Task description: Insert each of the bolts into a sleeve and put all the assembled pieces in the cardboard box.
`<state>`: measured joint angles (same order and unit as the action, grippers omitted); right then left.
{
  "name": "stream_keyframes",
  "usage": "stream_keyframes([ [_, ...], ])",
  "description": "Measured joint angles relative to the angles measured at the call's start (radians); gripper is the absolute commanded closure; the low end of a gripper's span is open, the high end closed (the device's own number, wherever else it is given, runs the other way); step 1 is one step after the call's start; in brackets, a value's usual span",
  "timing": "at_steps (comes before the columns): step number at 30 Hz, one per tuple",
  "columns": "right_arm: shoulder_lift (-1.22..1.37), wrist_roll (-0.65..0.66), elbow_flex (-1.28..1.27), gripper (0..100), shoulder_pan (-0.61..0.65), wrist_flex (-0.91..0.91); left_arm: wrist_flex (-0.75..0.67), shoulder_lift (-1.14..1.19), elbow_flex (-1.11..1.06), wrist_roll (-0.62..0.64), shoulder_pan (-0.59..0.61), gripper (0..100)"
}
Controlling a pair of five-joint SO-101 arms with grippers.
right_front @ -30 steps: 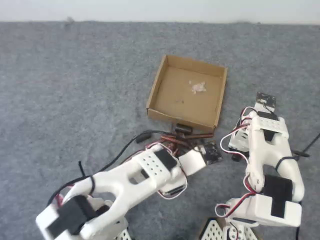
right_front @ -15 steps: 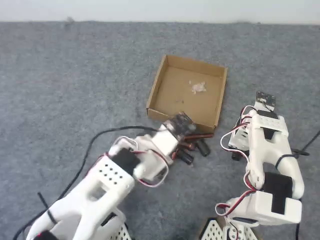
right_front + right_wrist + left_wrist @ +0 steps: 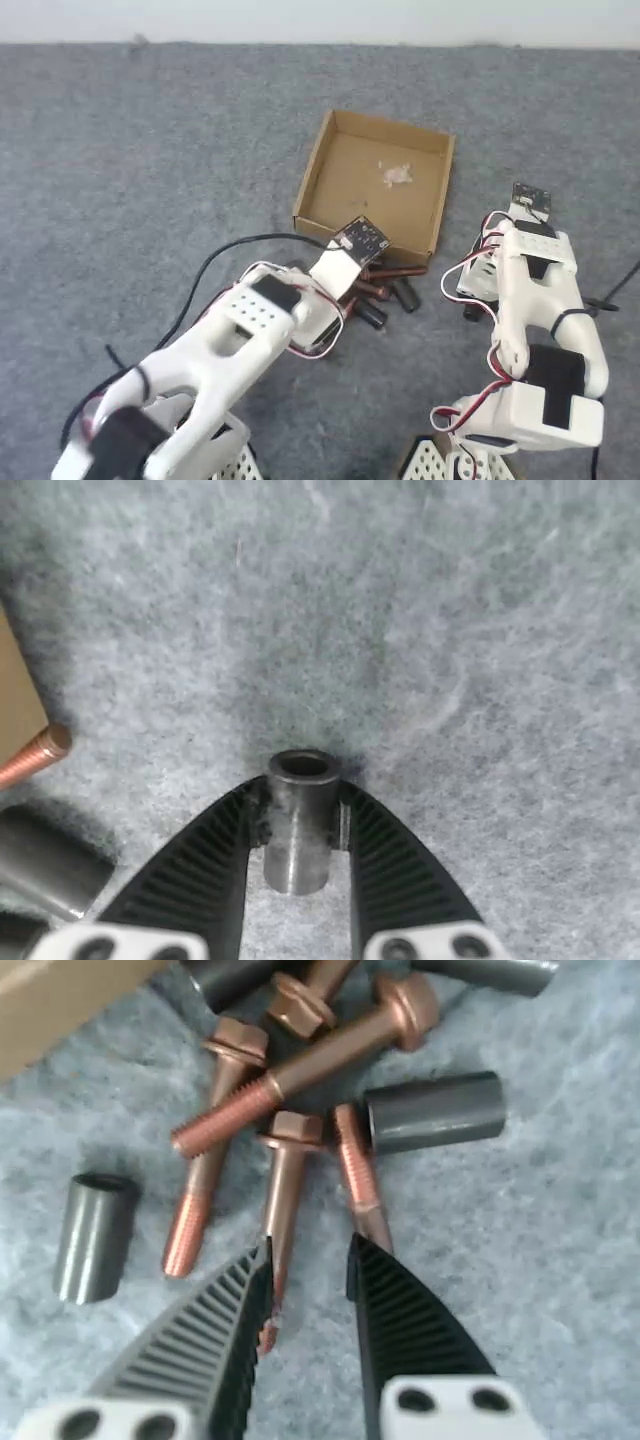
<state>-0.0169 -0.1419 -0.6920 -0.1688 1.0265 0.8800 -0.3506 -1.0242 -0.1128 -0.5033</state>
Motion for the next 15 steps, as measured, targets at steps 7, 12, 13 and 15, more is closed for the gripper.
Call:
stream_keyframes([
  [7, 0.0, 0.021, 0.0, 99.3, 0.0, 0.0, -0.032, 0.176, 0.115, 0.003, 0.0, 89],
  [12, 0.0, 0.035, 0.0, 99.3, 0.0, 0.0, -0.018, 0.245, 0.173, 0.02, 0.003, 89],
  [13, 0.0, 0.035, 0.0, 99.3, 0.0, 0.0, -0.018, 0.253, 0.181, 0.04, 0.003, 89],
  [15, 0.0, 0.035, 0.0, 99.3, 0.0, 0.0, -0.018, 0.267, 0.195, 0.068, 0.003, 89],
])
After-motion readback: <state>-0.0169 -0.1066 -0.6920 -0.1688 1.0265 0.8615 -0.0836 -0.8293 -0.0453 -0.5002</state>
